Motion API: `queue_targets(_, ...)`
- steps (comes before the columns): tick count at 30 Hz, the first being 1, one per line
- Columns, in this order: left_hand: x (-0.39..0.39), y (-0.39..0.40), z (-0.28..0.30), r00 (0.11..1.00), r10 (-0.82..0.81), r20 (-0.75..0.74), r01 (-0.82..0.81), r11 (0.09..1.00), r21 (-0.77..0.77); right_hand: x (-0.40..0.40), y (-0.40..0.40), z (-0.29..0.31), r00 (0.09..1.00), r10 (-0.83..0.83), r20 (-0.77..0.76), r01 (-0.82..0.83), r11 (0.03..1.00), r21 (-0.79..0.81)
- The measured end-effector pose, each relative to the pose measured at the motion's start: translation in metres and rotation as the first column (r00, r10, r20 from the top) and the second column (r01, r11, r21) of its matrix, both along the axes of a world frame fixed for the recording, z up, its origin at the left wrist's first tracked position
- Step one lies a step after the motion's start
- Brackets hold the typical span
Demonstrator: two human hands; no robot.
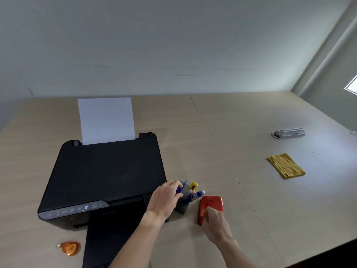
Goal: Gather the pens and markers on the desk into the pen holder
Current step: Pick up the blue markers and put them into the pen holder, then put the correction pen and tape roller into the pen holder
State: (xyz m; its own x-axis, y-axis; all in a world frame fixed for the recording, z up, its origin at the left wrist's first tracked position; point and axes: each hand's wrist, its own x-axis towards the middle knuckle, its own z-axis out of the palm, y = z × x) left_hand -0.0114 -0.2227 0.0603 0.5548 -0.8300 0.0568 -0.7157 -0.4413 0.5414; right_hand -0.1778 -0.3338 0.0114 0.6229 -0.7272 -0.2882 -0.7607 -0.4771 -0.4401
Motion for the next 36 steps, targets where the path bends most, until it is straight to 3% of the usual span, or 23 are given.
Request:
queue_targets(4,0.002,0.000,0.000,1.000,0.014,-0.015,-0.014,0.999,-0.032,-0.002,0.013,-0.004,0.994,0.106,-0.014,-0.106,0.994,-0.008)
queue_targets(10,0.005,0.030,-0.002,0.998,0.063,-0.013,-0.064,0.993,-0.104,0.010,0.039,0.000,0.956,0.288,0.051,-0.279,0.950,-0.140)
queue_targets(19,0.027,0.182,-0.039,0.941,0.339,-0.001,-0.339,0.941,0.011,0.090,0.125,-0.013,0.818,0.574,0.042,-0.567,0.816,-0.112)
queue_targets(24,0.035,0.274,-0.056,0.785,0.620,0.013,-0.612,0.772,0.172,0.135,0.186,-0.013,0.740,0.672,-0.011,-0.671,0.737,-0.086)
queue_targets(29,0.035,0.343,-0.073,0.623,0.781,0.042,-0.752,0.583,0.307,0.166,0.239,-0.017,0.635,0.772,0.017,-0.772,0.635,-0.037)
queue_targets(34,0.031,0.381,-0.092,0.516,0.845,0.140,-0.793,0.409,0.451,0.193,0.287,-0.029,0.473,0.879,-0.058,-0.869,0.455,-0.195)
queue_targets(36,0.028,0.395,-0.101,0.517,0.850,0.097,-0.735,0.383,0.560,0.202,0.304,-0.033,0.437,0.889,-0.135,-0.892,0.409,-0.191)
